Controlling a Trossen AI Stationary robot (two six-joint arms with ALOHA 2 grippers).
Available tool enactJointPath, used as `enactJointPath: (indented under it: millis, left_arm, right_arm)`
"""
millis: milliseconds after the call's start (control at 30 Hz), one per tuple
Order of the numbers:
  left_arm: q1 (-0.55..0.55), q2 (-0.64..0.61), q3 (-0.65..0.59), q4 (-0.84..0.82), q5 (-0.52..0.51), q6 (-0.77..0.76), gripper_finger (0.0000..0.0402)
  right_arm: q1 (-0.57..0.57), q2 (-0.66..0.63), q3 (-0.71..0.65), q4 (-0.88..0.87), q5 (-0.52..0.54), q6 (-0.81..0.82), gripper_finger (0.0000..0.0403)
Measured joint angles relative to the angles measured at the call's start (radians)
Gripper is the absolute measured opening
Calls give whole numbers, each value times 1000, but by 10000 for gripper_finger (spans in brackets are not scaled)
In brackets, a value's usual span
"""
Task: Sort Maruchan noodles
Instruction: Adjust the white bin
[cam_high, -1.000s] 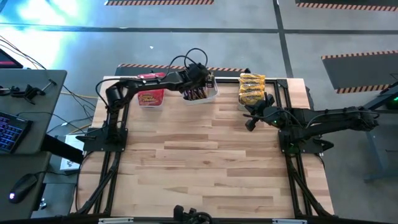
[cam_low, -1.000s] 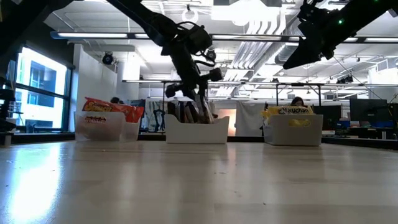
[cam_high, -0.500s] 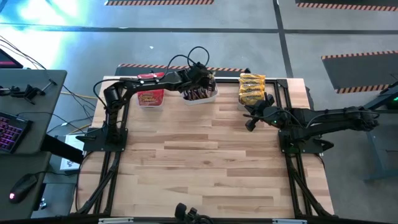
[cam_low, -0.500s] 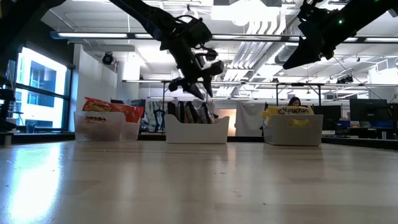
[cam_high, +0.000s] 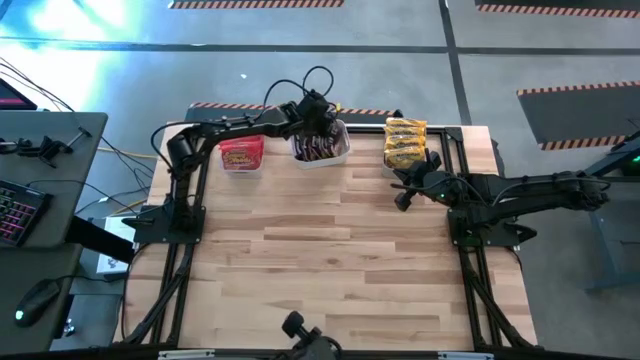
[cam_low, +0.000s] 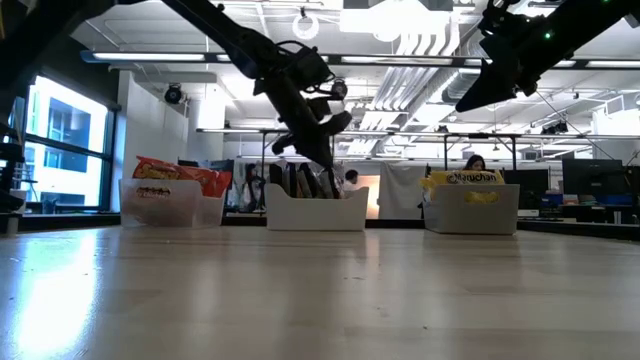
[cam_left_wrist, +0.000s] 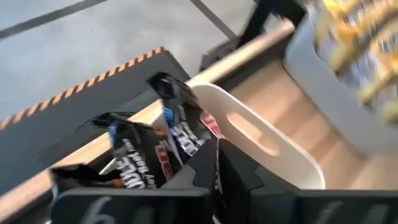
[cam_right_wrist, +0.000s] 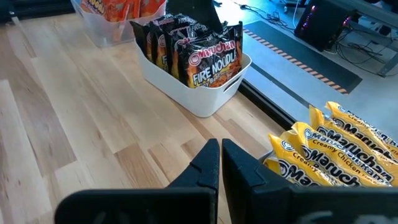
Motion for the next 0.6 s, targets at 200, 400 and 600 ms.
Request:
enactJointPath:
  millis: [200, 400, 600]
  left_arm:
    - [-20, -58, -8, -78, -25, 193, 6]
    - [-81, -257, -274, -8, -33, 226, 1]
    - [-169, -488, -608, 119, 63, 225, 1]
  right_arm:
    - [0, 10, 0, -10, -4, 1, 0]
    - [0, 37, 0, 3, -38, -22, 0]
    - [-2, 61, 0, 25, -34, -54, 0]
